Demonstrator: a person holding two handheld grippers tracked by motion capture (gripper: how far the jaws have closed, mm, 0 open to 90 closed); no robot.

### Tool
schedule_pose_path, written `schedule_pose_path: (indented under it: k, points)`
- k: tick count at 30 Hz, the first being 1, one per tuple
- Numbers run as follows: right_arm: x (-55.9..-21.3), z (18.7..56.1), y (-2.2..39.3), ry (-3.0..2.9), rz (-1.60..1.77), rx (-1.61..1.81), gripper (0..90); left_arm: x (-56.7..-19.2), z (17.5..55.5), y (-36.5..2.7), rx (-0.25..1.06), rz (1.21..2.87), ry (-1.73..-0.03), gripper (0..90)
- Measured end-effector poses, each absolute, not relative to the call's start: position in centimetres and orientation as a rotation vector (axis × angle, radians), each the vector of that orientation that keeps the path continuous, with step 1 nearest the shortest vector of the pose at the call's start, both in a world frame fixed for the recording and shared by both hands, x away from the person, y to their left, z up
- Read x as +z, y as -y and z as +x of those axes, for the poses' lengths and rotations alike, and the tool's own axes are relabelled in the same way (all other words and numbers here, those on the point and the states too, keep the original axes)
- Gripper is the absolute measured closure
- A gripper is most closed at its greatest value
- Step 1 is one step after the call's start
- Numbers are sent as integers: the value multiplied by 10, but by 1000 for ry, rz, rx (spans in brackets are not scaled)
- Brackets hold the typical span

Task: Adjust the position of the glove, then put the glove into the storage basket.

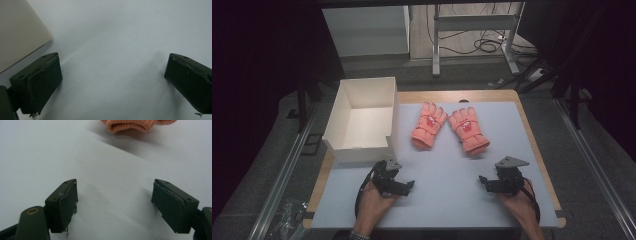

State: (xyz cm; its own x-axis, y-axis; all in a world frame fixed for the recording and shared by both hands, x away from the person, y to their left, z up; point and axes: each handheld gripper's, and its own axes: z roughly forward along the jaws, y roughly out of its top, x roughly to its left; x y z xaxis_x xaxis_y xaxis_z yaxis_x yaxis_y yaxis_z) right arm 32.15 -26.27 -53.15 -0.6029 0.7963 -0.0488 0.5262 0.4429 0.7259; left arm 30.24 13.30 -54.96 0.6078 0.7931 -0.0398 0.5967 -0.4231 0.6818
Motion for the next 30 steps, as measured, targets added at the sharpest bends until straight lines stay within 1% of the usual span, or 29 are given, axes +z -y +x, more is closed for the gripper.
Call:
schedule_pose_path:
  k: [2, 4, 9, 30]
  points:
    - [-532, 321, 263, -2317, 1119, 965, 198, -550, 302, -133, 378, 2164, -1090, 11]
    - [-532, 322, 262, -2328, 1113, 965, 171, -550, 302, -133, 379, 2163, -1090, 12]
    - [-532, 322, 262, -2341, 1106, 962, 145, -550, 302, -134, 378, 2158, -1090, 12]
    - [-530, 322, 261, -2344, 1111, 953, 161, -550, 302, -134, 381, 2156, -1090, 14]
